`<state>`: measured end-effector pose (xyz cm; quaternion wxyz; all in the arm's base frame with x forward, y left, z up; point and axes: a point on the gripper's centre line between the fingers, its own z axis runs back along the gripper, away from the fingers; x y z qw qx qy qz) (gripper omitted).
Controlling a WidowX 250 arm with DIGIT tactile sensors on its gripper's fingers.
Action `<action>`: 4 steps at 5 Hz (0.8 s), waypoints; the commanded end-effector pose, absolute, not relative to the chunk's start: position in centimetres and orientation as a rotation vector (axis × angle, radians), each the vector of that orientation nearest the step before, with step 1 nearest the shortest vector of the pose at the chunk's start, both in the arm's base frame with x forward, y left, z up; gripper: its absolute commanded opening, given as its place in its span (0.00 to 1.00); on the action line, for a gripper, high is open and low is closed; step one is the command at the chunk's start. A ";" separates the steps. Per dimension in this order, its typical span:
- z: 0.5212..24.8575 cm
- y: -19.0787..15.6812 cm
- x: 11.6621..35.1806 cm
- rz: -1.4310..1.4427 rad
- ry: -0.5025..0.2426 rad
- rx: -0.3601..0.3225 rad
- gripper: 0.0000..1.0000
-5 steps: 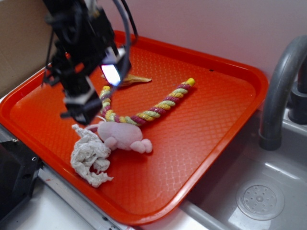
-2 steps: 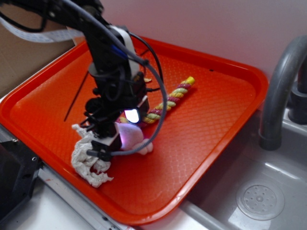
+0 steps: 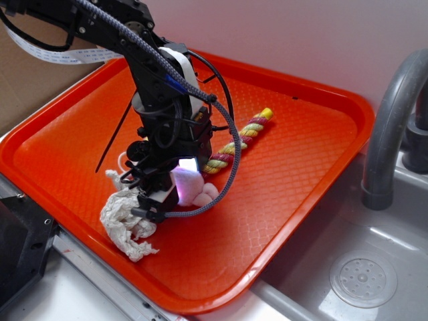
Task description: Grab the pink bunny.
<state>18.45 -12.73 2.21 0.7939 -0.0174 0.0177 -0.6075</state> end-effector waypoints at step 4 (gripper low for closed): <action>14.3 -7.3 20.3 -0.697 -0.040 0.102 0.00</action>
